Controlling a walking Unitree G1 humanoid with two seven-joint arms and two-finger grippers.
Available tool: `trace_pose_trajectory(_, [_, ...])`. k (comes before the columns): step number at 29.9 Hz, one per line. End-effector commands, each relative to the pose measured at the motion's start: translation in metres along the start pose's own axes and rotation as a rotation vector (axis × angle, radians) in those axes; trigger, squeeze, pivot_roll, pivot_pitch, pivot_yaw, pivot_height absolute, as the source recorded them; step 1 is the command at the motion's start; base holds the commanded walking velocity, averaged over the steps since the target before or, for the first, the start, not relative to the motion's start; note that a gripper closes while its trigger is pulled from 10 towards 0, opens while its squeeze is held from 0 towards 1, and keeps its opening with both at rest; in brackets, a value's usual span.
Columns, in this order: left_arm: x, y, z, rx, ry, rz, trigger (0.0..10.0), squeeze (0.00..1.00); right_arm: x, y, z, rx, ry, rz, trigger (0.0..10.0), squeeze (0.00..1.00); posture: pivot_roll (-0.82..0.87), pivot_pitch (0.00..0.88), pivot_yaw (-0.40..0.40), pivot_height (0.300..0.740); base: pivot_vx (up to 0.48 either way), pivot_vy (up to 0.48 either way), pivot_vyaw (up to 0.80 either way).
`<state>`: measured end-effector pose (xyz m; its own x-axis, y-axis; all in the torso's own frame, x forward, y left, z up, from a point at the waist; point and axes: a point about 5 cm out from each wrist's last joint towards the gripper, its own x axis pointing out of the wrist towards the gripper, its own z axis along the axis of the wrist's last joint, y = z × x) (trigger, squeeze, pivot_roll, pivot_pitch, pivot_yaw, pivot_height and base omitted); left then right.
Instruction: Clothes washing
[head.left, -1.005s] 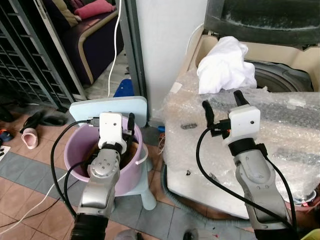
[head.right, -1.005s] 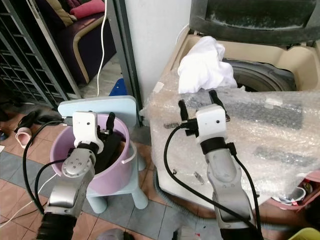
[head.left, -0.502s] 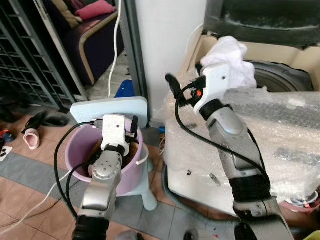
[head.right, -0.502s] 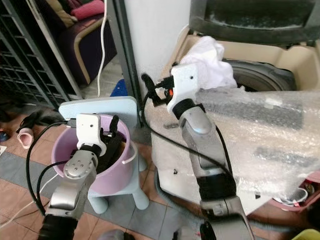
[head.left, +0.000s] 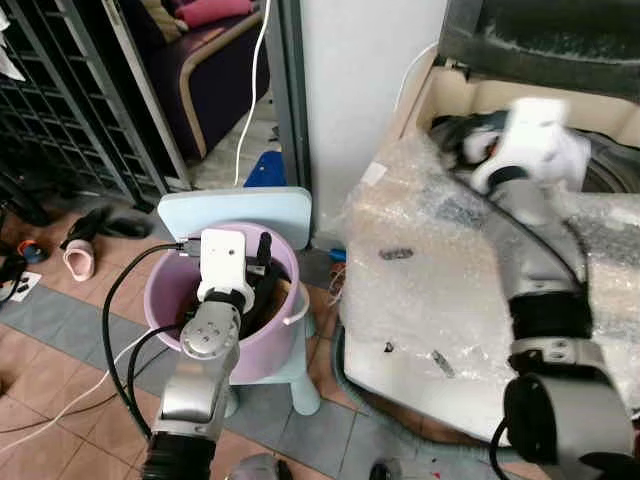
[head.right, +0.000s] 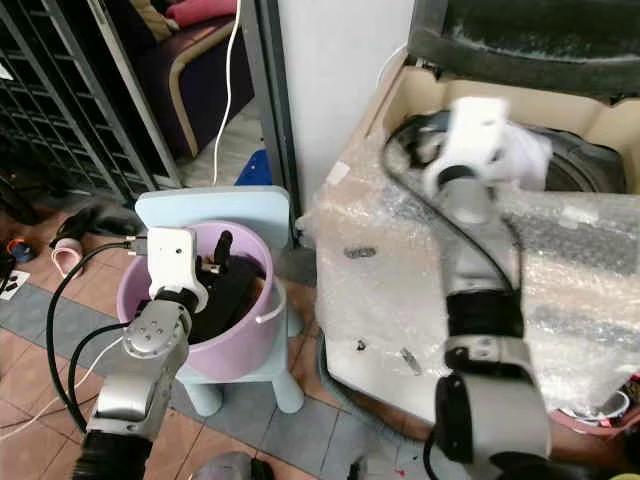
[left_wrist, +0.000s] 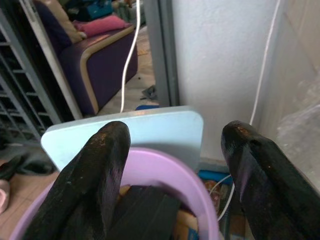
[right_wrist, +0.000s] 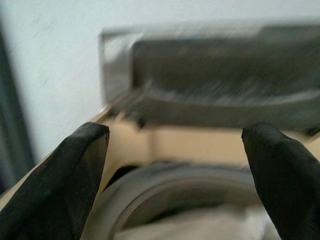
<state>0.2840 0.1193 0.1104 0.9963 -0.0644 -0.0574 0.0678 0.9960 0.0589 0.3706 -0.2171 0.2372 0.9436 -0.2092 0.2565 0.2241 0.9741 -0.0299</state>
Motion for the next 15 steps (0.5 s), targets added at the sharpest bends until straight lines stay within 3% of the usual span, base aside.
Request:
trace_pose_trajectory(1, [0.003, -0.001, 0.001, 0.012, 0.004, -0.006, 10.0, 0.0, -0.004, 0.013, 0.011, -0.029, -0.07, 0.043, 10.0, 1.0, -0.08, 0.006, 0.071, 0.74, 0.0, 0.0, 0.0])
trace_pose_trajectory(3, [0.003, -0.001, 0.001, 0.012, 0.003, -0.007, 10.0, 0.0, -0.005, 0.015, 0.012, -0.033, -0.08, 0.057, 10.0, 1.0, -0.08, 0.006, 0.071, 0.74, 0.0, 0.0, 0.0])
trace_pose_trajectory(7, [0.001, 0.001, 0.001, 0.011, -0.004, -0.003, 10.0, 0.0, -0.031, 0.034, 0.015, -0.104, -0.165, 0.156, 10.0, 1.0, -0.08, 0.0, 0.073, 0.74, 0.0, 0.0, 0.0])
trace_pose_trajectory(10, [0.001, 0.001, 0.003, 0.004, -0.014, -0.006, 10.0, 0.0, -0.057, 0.041, 0.004, -0.121, -0.168, 0.211, 10.0, 1.0, -0.08, 0.0, 0.072, 0.74, 0.0, 0.0, 0.0])
trace_pose_trajectory(13, [0.002, 0.0, 0.004, -0.012, -0.017, -0.023, 10.0, 0.0, -0.073, 0.043, -0.005, -0.13, -0.142, 0.238, 10.0, 1.0, -0.09, 0.0, 0.076, 0.74, 0.0, 0.0, 0.0])
trace_pose_trajectory(14, [0.002, -0.001, 0.004, -0.019, -0.017, -0.026, 10.0, 0.0, -0.078, 0.043, -0.009, -0.126, -0.119, 0.241, 10.0, 0.92, -0.09, 0.0, 0.078, 0.74, 0.0, 0.0, 0.0])
trace_pose_trajectory(15, [0.002, -0.002, 0.005, -0.023, -0.021, -0.038, 10.0, 0.0, -0.088, 0.042, -0.015, -0.132, -0.084, 0.245, 10.0, 0.67, -0.09, 0.0, 0.082, 0.74, 0.0, 0.0, -0.8])
